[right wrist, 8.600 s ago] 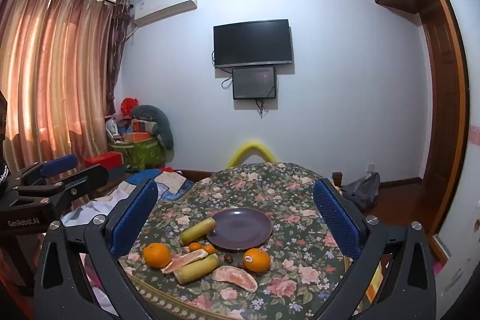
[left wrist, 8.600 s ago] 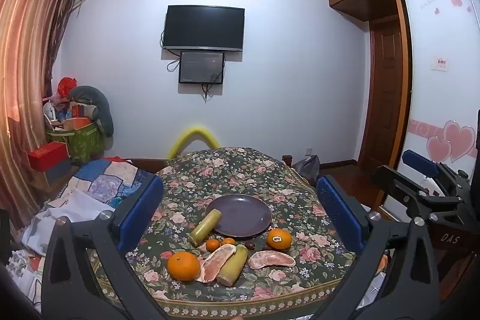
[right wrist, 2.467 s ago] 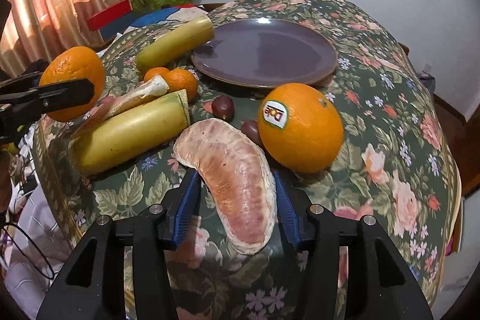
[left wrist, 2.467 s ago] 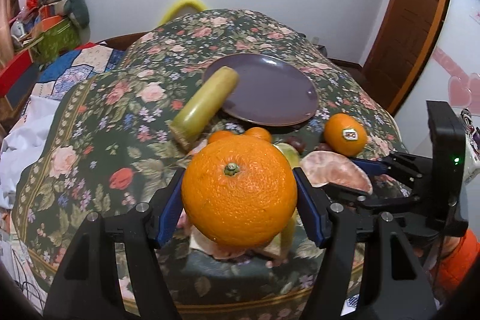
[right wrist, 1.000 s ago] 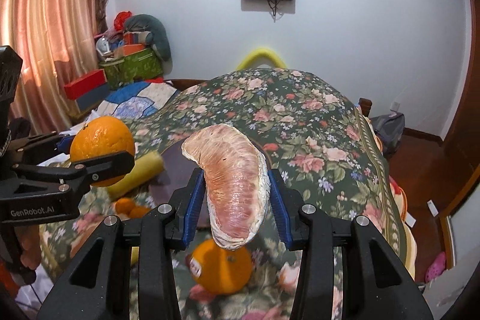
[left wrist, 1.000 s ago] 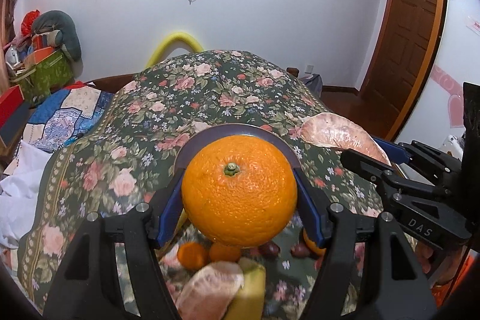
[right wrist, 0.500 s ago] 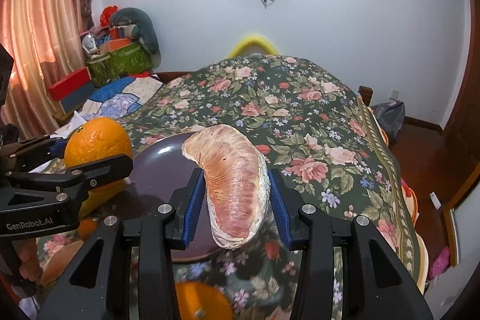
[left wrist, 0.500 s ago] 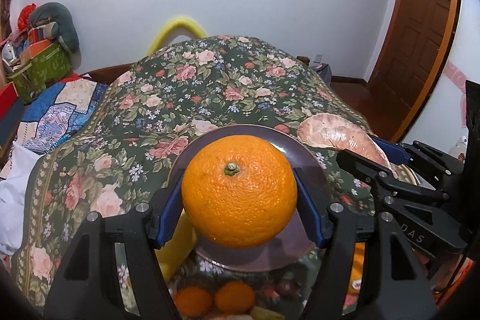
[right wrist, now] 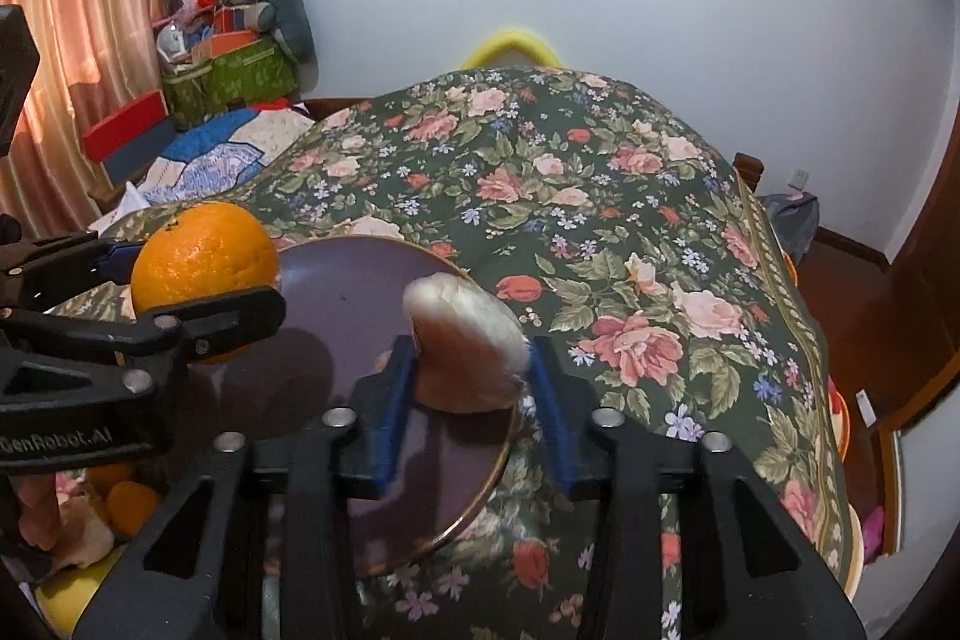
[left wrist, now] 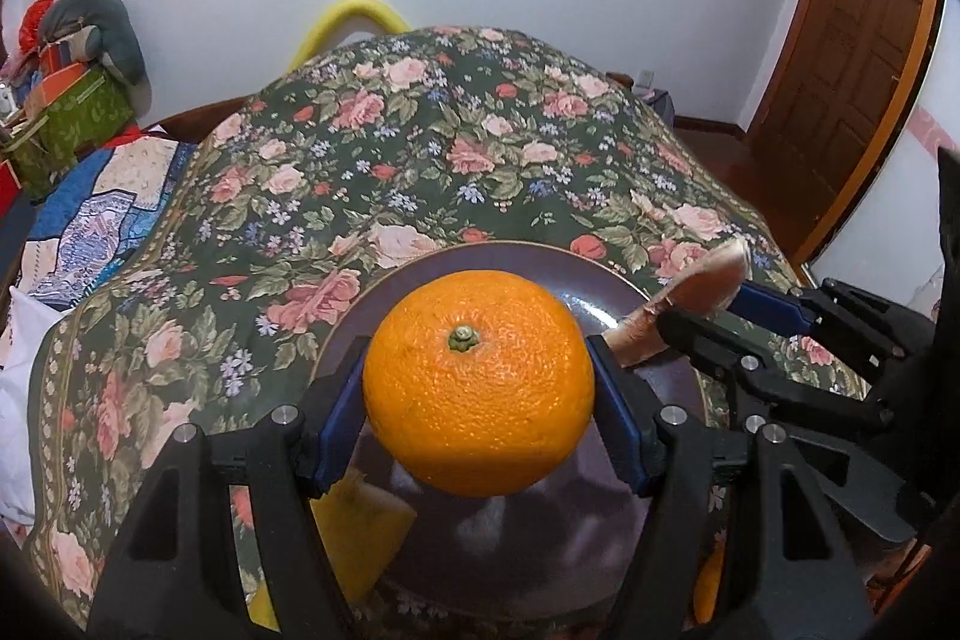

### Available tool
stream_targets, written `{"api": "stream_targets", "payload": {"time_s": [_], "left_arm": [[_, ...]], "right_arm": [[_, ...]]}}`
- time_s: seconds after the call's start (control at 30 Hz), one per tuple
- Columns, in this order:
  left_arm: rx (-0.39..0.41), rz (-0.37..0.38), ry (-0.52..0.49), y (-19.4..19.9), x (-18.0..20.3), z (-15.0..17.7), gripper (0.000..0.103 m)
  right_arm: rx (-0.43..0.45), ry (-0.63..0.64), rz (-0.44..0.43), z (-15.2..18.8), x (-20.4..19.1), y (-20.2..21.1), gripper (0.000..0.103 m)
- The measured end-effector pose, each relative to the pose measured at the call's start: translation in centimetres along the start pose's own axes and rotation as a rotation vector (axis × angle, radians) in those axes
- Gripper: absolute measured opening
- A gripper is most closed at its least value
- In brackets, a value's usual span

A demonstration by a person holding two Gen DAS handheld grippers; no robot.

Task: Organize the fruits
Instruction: 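Lower the orange onto the plate and open the left tool while the right tool releases the segment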

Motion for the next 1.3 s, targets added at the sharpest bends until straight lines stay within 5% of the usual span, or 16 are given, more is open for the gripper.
{"api": "stream_targets", "payload": {"time_s": [0.57, 0.93, 1.3], "left_arm": [[-0.144, 0.039, 0.031, -3.5, -0.3, 0.4, 0.068], [-0.049, 0.017, 0.022, -0.1, -0.4, -0.4, 0.072], [-0.017, 0.001, 0.028, 4.6, -1.0, 2.3, 0.072]], "right_arm": [[-0.109, 0.047, -0.062, 2.3, -0.4, -1.8, 0.031], [-0.127, 0.041, -0.09, 3.5, -0.8, -0.6, 0.032], [-0.111, 0.013, -0.099, 4.4, -1.7, 2.6, 0.039]]}}
Point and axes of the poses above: each gripper's, at about its wrist camera, not at the fingertips, and y roughly against the way its jaws point, x to its right, z to its underside, the point moved 8 cm from there along -y, roughly the way its jaws point, and after that the axes turned 10 degrees about -x, right-handed, at the moved point
